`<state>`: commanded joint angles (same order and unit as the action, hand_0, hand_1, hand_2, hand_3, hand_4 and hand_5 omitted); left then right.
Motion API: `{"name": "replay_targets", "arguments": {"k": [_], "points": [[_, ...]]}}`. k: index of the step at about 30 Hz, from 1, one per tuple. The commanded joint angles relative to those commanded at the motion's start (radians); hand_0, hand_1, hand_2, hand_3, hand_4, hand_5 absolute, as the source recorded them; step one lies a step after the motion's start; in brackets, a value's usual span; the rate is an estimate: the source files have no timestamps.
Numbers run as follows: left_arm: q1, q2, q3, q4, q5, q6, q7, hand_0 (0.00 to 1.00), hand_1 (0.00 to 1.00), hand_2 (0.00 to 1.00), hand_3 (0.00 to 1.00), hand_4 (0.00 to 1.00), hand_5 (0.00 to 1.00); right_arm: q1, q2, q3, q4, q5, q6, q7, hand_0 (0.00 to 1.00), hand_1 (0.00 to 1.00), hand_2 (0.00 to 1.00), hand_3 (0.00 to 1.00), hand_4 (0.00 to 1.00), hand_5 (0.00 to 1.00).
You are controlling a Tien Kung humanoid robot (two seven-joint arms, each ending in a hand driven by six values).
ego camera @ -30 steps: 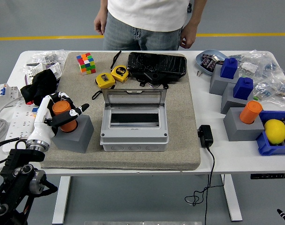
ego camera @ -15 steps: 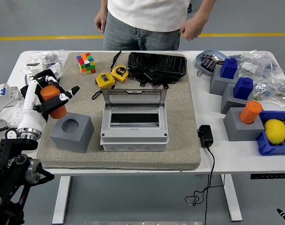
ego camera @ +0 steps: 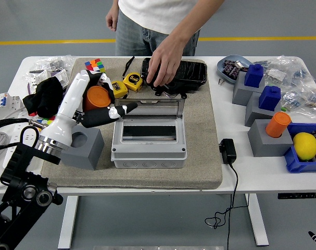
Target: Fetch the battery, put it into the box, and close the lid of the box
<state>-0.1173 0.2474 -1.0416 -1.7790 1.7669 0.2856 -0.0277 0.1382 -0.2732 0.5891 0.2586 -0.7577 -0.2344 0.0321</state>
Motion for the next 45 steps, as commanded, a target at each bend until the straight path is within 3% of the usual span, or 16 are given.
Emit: {"name": "replay_targets", "arguments": {"k": [7,13,16,23,34,45], "points": [[-0.063,0.021,0.193,0.0,0.079,0.002,0.007,0.018,0.002,0.002,0.002,0.998,0.642,0.006,-0.003,0.0,0.001,-0.002,0.0,-0.001,0.824,0.803,0.766,0.774,0.998,0.998],[-0.123,0.015,0.273,0.002,0.081,0.015,-0.003,0.018,0.002,0.002,0.002,0.998,0.653,0.009,-0.005,-0.005,0.001,-0.001,-0.001,-0.002,0.824,0.801,0.766,0.774,0.998,0.998],[-0.154,0.012,0.308,0.029,0.076,0.026,-0.011,0.018,0.002,0.002,0.002,0.998,0.653,0.01,-0.006,-0.007,0.001,0.0,-0.001,-0.002,0.824,0.801,0.766,0.774,0.998,0.998],[-0.238,-0.014,0.401,0.159,0.063,0.065,-0.046,0.018,0.002,0.002,0.002,0.998,0.656,0.013,-0.005,-0.012,0.0,0.0,-0.001,-0.004,0.824,0.801,0.766,0.773,0.998,0.998],[-0.34,-0.063,0.433,0.341,0.043,0.102,-0.08,0.019,0.002,0.002,0.002,0.983,0.652,0.017,-0.005,-0.021,0.0,0.004,-0.001,-0.004,0.823,0.801,0.766,0.773,0.998,0.998],[-0.399,-0.11,0.448,0.472,0.017,0.128,-0.103,0.019,0.002,0.002,0.002,0.975,0.649,0.02,-0.005,-0.028,0.0,0.006,0.0,-0.005,0.823,0.801,0.766,0.773,0.998,0.998]]}}
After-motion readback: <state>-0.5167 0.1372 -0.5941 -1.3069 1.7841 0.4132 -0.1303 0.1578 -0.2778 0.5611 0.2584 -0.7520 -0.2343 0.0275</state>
